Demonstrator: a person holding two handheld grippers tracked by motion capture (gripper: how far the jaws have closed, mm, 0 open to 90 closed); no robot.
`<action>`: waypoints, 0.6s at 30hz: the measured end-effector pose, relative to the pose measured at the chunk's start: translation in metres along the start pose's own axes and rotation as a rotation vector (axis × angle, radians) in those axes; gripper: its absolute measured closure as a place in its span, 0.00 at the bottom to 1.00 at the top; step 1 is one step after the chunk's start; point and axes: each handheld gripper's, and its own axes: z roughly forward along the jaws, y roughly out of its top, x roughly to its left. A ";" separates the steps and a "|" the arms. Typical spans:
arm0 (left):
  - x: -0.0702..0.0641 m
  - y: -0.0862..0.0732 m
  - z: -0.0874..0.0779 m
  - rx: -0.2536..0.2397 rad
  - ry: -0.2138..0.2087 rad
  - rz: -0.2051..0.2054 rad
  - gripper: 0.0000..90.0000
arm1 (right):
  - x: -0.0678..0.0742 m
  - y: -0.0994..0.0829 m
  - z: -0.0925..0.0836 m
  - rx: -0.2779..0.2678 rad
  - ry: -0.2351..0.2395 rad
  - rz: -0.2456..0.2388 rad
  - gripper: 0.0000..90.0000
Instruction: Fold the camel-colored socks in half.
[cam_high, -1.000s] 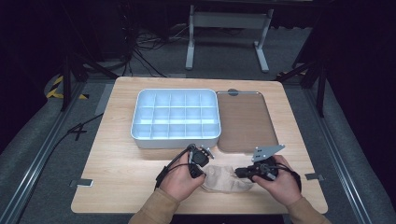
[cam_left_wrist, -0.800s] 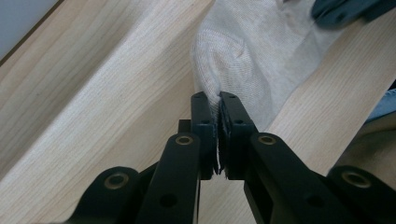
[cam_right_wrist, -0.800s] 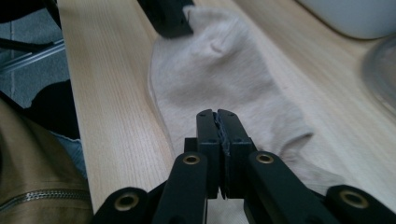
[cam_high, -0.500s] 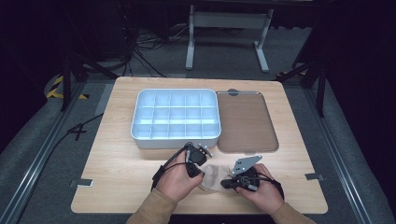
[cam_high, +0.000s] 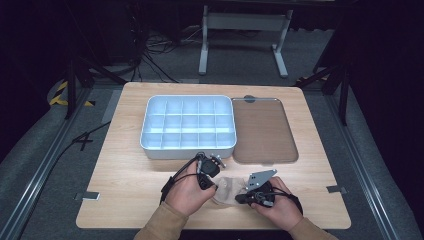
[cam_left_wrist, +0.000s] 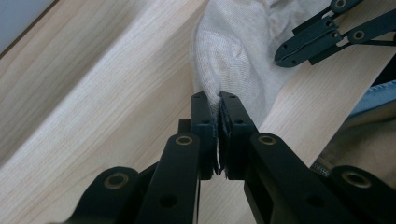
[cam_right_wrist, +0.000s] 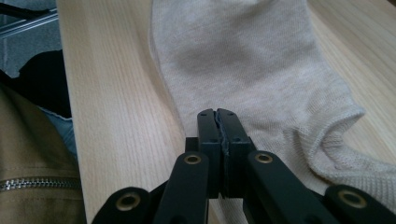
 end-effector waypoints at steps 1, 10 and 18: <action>-0.001 0.000 -0.002 0.012 -0.002 -0.009 0.95 | 0.001 0.001 0.001 -0.006 0.009 -0.006 1.00; 0.003 -0.004 -0.013 0.021 0.013 -0.021 0.95 | 0.005 0.005 -0.004 -0.052 0.012 -0.034 0.97; 0.014 -0.009 -0.021 0.039 0.062 -0.054 0.95 | -0.019 -0.010 -0.033 -0.048 -0.096 0.071 0.99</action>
